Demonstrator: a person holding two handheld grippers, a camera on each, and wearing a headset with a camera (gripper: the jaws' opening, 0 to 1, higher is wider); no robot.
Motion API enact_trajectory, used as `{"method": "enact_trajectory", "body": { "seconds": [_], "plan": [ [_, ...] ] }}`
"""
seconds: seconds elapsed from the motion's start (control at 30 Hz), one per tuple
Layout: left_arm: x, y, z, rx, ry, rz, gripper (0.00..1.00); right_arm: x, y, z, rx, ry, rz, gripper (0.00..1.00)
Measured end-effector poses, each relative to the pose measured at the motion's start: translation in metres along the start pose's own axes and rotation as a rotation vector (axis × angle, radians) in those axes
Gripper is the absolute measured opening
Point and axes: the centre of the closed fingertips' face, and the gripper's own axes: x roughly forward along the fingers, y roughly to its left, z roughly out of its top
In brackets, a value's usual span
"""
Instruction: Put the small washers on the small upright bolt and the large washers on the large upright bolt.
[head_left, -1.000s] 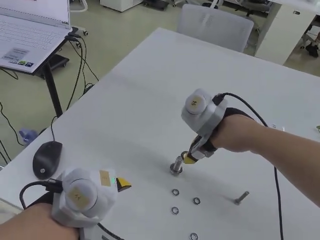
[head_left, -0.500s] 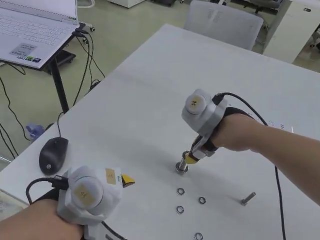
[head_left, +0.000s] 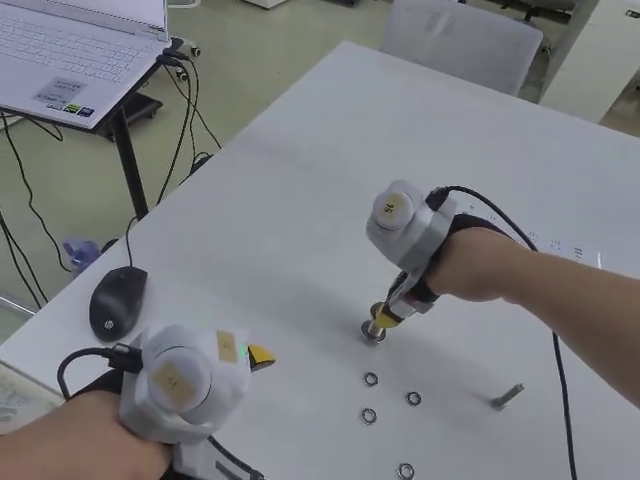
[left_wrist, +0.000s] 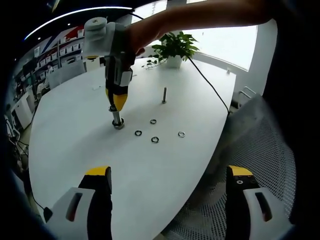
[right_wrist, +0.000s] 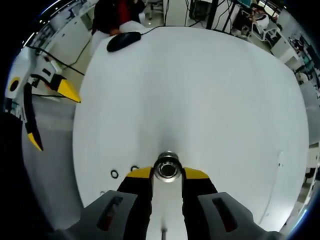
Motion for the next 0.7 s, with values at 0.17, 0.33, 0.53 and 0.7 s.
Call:
{"method": "enact_trajectory", "body": {
  "seconds": [0.17,0.33,0.53,0.7],
  "plan": [
    [0.001,-0.003,0.000,0.000,0.001,-0.005,0.95,0.006,0.000,-0.001,-0.009,0.011,0.003,0.22],
    [0.002,-0.004,-0.001,-0.002,0.002,-0.008,0.94,0.011,0.000,-0.003,-0.007,0.018,0.009,0.22],
    [0.003,-0.006,-0.001,-0.004,0.001,-0.010,0.94,0.020,0.000,-0.006,-0.010,0.025,0.017,0.22],
    [0.002,-0.007,-0.001,-0.002,-0.002,-0.005,0.93,0.026,0.000,-0.008,-0.010,0.029,0.015,0.22]
  ]
}}
